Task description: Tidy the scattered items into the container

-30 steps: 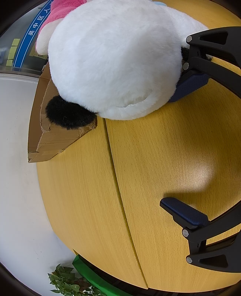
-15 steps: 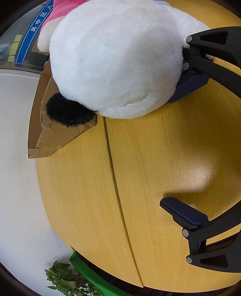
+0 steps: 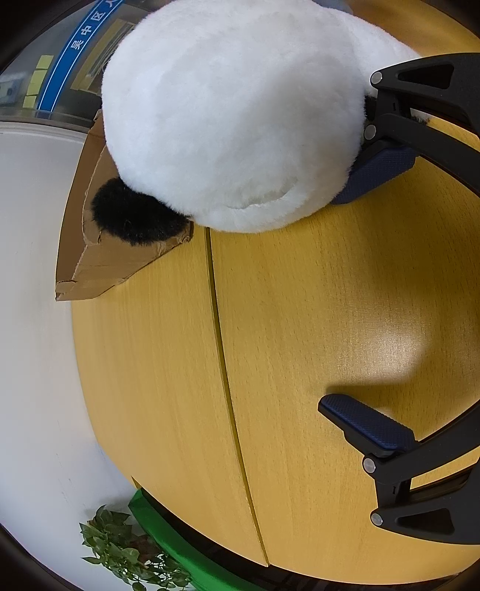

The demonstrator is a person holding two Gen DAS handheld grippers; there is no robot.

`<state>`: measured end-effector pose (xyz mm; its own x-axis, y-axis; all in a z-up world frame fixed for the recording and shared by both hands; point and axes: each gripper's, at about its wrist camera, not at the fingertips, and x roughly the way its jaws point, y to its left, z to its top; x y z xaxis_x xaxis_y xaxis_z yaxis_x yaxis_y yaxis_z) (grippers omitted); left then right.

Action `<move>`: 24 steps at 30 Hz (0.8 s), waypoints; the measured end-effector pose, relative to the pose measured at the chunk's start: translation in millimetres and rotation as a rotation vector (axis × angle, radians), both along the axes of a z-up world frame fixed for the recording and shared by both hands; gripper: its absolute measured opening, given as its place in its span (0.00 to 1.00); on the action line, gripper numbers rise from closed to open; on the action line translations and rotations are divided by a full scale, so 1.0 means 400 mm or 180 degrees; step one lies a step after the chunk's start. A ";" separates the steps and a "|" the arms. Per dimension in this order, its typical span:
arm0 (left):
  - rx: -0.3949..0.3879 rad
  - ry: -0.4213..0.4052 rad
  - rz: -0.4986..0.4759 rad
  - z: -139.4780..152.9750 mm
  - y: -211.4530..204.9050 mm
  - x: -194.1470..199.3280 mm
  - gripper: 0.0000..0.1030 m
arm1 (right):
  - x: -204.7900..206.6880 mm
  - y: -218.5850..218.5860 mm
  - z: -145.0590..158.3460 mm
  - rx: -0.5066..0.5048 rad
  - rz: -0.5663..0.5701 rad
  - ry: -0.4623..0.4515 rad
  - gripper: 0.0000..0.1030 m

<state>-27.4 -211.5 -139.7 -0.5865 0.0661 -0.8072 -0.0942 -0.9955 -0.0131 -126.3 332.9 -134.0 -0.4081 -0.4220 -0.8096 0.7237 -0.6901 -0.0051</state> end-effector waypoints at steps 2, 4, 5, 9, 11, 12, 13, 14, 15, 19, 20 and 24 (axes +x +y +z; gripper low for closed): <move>-0.0001 0.0000 0.0001 0.003 -0.002 -0.007 1.00 | 0.000 0.000 0.000 0.0000 0.0000 0.0000 1.00; -0.0003 -0.0003 -0.0012 0.004 -0.002 -0.001 1.00 | 0.000 0.000 0.000 0.0000 0.0000 0.0000 1.00; -0.0005 -0.0014 0.0003 0.005 -0.004 0.003 1.00 | 0.001 0.000 0.000 0.0000 0.0000 0.0000 1.00; 0.0347 0.0124 0.0279 0.041 -0.053 0.063 1.00 | 0.000 0.000 0.000 0.0000 0.0000 0.0000 1.00; 0.0631 0.0263 0.0559 0.079 -0.093 0.102 1.00 | 0.000 0.000 0.000 0.0000 -0.0001 0.0000 1.00; 0.0712 0.0355 0.0707 0.101 -0.104 0.120 1.00 | 0.000 0.000 0.000 0.0000 0.0000 0.0000 1.00; 0.0754 0.0462 0.0841 0.125 -0.111 0.144 1.00 | 0.000 0.000 0.000 0.0000 -0.0001 0.0000 1.00; 0.0757 0.0575 0.0958 0.154 -0.111 0.172 1.00 | 0.000 0.000 0.000 0.0000 -0.0001 0.0000 1.00; 0.0733 0.0685 0.1047 0.174 -0.102 0.205 1.00 | 0.001 0.000 0.000 0.0000 -0.0001 0.0000 1.00; 0.0603 0.0968 0.1055 0.267 0.007 0.284 1.00 | 0.001 -0.001 0.000 0.0001 -0.0013 0.0001 1.00; 0.0587 0.1016 0.0960 0.284 0.041 0.294 1.00 | 0.002 -0.001 0.001 0.0000 -0.0025 0.0001 1.00; 0.0497 0.1077 0.0647 0.319 0.168 0.302 1.00 | 0.004 -0.003 0.002 0.0001 -0.0047 0.0001 1.00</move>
